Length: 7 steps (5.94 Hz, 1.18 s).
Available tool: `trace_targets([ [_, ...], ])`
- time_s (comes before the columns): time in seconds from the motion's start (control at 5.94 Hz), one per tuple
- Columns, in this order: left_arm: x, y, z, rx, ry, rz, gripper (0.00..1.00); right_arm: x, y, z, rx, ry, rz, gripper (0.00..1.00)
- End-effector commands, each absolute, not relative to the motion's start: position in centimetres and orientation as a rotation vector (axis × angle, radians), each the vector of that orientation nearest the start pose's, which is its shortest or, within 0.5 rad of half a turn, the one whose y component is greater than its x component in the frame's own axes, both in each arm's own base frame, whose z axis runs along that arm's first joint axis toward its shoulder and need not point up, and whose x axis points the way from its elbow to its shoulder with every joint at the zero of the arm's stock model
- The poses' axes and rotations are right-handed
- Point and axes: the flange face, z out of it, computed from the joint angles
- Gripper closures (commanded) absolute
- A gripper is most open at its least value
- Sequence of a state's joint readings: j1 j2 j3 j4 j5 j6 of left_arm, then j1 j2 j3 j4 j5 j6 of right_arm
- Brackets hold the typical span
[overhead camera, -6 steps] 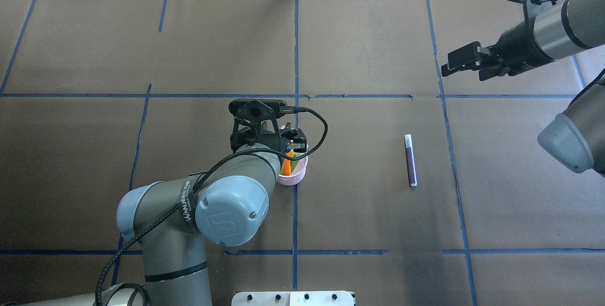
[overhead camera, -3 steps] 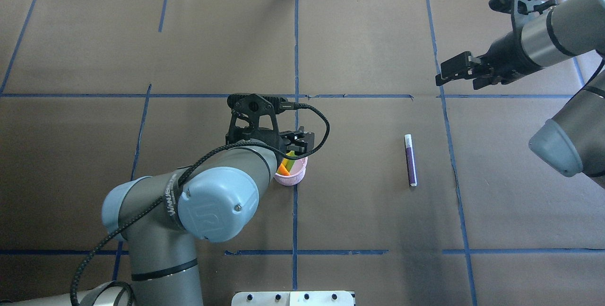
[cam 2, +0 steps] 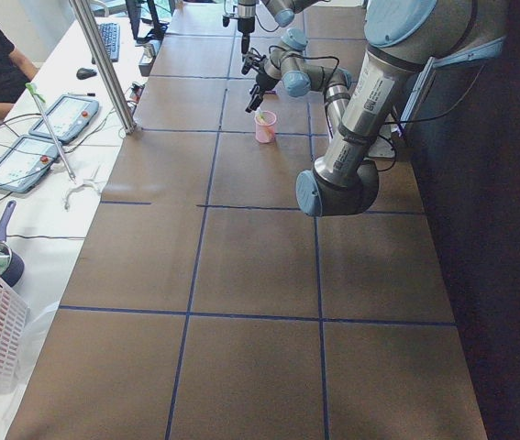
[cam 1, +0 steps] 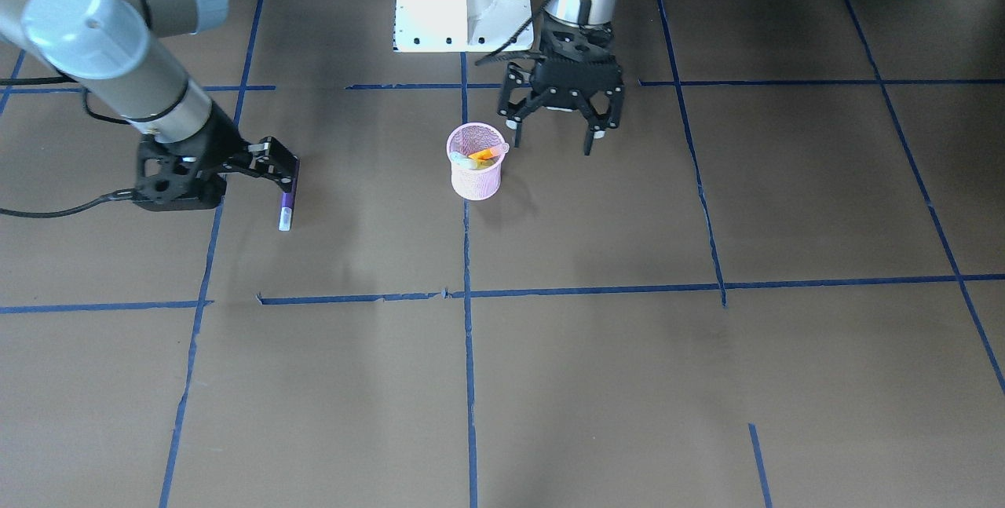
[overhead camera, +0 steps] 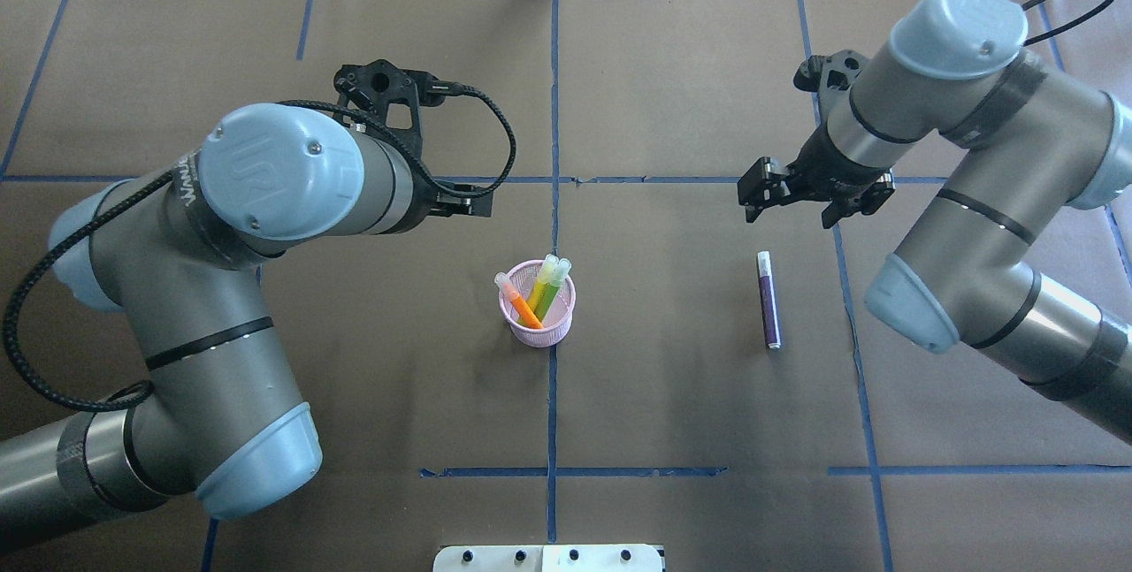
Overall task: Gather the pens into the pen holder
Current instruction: 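Drop the orange highlighter into the cup and raise the left gripper, then lower the right gripper onto the purple marker and grasp it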
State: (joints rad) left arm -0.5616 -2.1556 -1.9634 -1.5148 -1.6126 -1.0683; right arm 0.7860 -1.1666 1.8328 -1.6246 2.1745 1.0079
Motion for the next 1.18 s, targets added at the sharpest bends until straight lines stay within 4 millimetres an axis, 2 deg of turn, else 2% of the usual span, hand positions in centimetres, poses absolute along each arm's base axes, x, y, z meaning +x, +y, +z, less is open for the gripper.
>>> trace_targets([
  [0.0, 41.7, -43.9, 21.9, 0.326, 0.772, 0.035, 0.01, -43.5, -45.4, 34.8, -0.175, -0.739, -0.036, 0.04],
  [0.17, 41.3, -44.1, 22.8, 0.306, 0.770, 0.032, 0.01, -44.1, -45.7, 36.5, -0.192, -0.715, -0.041, 0.10],
  [0.34, 41.3, -44.1, 22.8, 0.305, 0.770, 0.032, 0.01, -45.2, -46.4, 38.2, -0.211, -0.694, -0.036, 0.12],
  [0.5, 41.3, -44.1, 22.8, 0.305, 0.770, 0.032, 0.01, -44.6, -47.2, 37.8, -0.215, -0.707, -0.027, 0.15],
  [0.67, 41.3, -44.1, 22.7, 0.308, 0.771, 0.032, 0.01, -44.2, -47.8, 38.3, -0.214, -0.709, -0.046, 0.15],
  [1.01, 41.2, -44.1, 22.6, 0.311, 0.775, 0.031, 0.01, -44.5, -48.2, 39.4, -0.249, -0.713, -0.058, 0.23],
])
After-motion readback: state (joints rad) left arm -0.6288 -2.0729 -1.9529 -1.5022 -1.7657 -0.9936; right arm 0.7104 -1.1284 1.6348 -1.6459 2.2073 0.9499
